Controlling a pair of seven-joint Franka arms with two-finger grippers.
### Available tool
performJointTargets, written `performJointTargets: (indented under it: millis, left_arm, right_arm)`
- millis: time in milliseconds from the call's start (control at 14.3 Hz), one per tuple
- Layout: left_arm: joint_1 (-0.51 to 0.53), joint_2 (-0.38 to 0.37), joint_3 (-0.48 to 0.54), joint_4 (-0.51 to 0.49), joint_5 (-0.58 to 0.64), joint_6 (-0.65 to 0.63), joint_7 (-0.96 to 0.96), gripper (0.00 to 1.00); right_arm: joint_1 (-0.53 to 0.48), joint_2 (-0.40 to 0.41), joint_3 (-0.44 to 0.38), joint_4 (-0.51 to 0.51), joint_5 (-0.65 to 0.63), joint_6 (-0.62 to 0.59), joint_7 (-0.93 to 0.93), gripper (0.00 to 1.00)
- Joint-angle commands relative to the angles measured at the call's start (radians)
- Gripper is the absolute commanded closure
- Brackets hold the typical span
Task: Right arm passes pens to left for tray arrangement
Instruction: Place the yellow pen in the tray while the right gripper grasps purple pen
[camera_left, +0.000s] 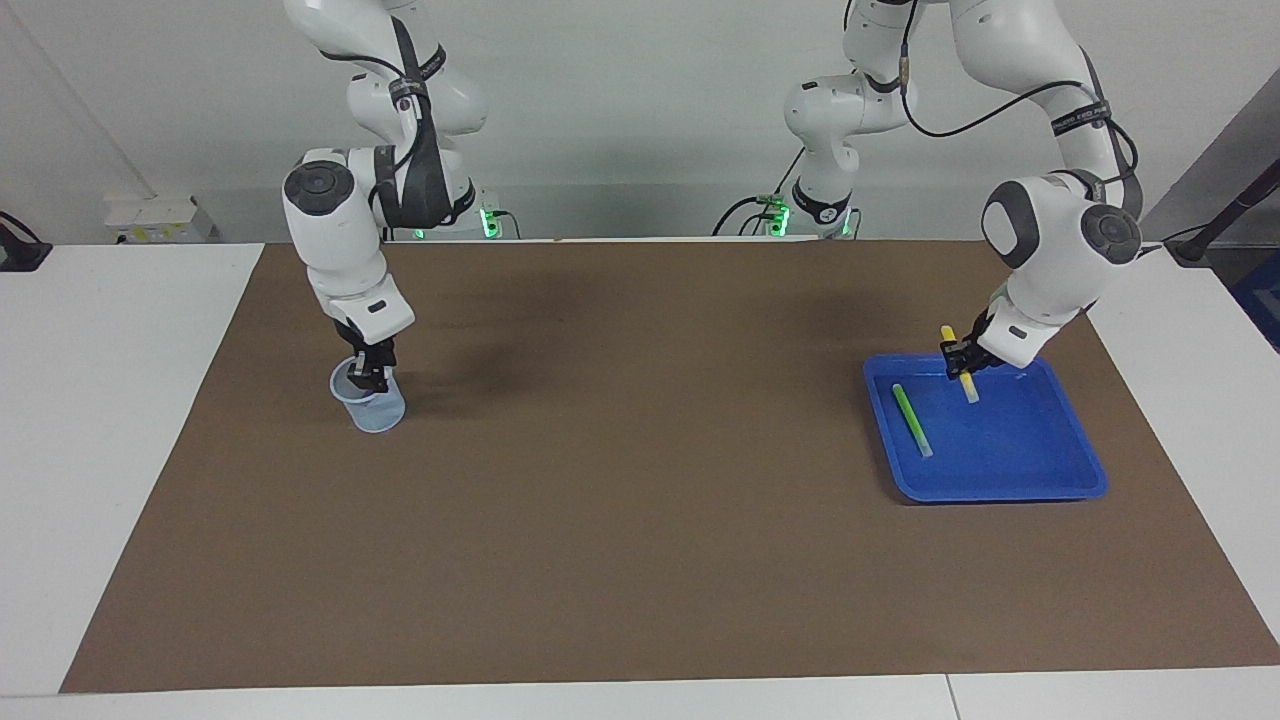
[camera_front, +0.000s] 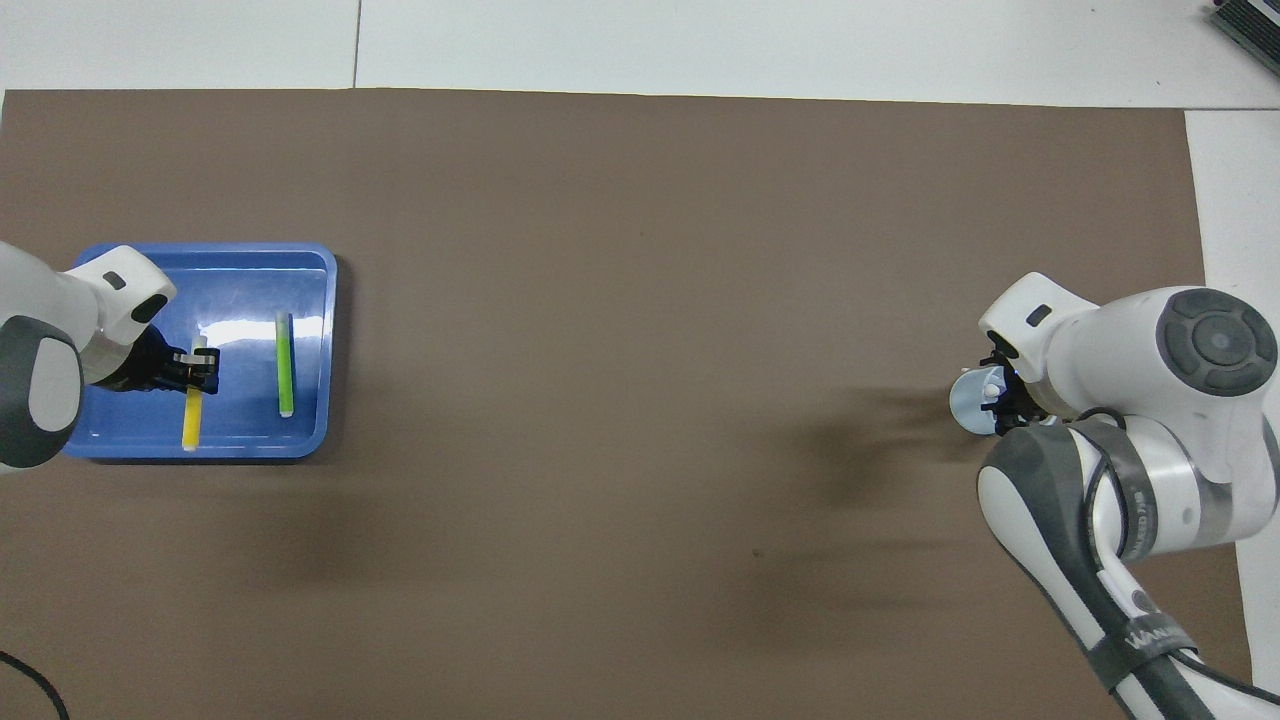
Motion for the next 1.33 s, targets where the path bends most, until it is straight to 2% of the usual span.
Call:
performJointTargets:
  millis: [0,628,837,907,977,1047,1256]
  left_arm:
    - [0.015,0.075,-0.009,0.055,0.019,0.035,0.012,1.0]
    - [0.02,0.165,-0.006,0.032,0.019,0.207,0.013,1.0]
    - [0.019,0.163,-0.009,0.027,0.019,0.189,0.015,1.0]
    - [0.019,0.163,-0.009,0.029,0.019,0.18,0.015,0.74]
    - [0.019,0.163,-0.009,0.029,0.016,0.169,0.01,0.19]
    - [0.02,0.162,-0.009,0.037,0.005,0.155,0.004,0.0]
    - [0.029,0.163,-0.009,0.049,0.002,0.137,0.004,0.0]
  right_arm:
    - [-0.02,-0.016,0.013,-0.027,-0.019,0.019,-0.016,0.46]
    - [-0.036,-0.016,0.013,-0.057,-0.017,0.043,-0.005,0.47]
    - [-0.045,-0.016,0.013,-0.062,-0.016,0.045,0.004,0.48]
    - [-0.045,-0.016,0.013,-0.062,-0.014,0.043,0.02,0.48]
    - [-0.045,-0.016,0.014,-0.062,-0.014,0.042,0.032,0.49]
    - [-0.043,-0.016,0.014,-0.062,-0.013,0.04,0.038,0.5]
    - [-0.043,-0.016,0.014,-0.062,-0.003,0.03,0.058,0.5]
